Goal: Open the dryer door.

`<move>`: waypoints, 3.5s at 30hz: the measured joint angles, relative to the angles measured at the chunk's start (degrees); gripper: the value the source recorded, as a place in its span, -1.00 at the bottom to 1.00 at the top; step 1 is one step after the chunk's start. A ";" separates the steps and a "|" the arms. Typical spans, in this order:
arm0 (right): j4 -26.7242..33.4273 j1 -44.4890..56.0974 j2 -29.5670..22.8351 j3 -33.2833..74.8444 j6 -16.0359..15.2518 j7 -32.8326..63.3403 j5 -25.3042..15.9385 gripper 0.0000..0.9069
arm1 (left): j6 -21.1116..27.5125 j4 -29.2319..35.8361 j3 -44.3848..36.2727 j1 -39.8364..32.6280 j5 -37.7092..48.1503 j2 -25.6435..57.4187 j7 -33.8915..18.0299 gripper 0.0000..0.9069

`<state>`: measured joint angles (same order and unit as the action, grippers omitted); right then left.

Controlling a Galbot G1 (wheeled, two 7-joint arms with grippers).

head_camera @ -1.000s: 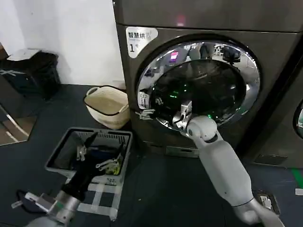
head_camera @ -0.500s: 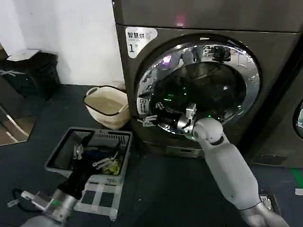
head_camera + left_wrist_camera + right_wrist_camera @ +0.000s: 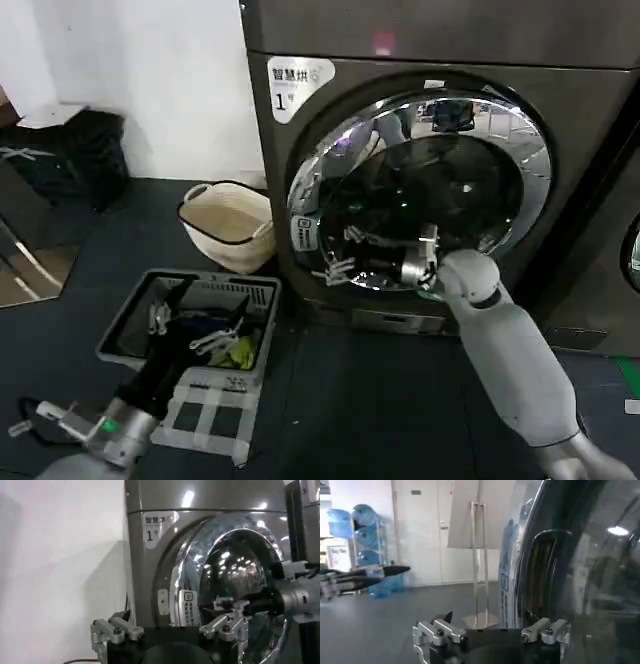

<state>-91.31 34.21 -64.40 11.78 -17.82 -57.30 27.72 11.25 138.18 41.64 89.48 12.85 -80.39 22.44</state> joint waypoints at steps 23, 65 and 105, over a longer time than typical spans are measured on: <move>-0.15 2.92 2.83 1.89 4.20 -12.12 0.09 1.00 | 2.61 0.87 0.78 0.00 1.80 0.76 -3.11 1.00; -3.82 11.99 10.87 6.72 11.65 -26.42 2.00 1.00 | -1.83 -13.77 -0.55 -15.71 26.43 23.23 -5.82 1.00; -1.40 31.73 14.21 39.00 11.52 -26.23 7.97 1.00 | -0.50 -24.75 -42.02 -50.82 33.54 34.19 -6.17 1.00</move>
<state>-92.71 65.94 -50.19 50.78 -6.30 -83.54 35.70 10.76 113.42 -0.38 38.66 46.39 -46.19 16.27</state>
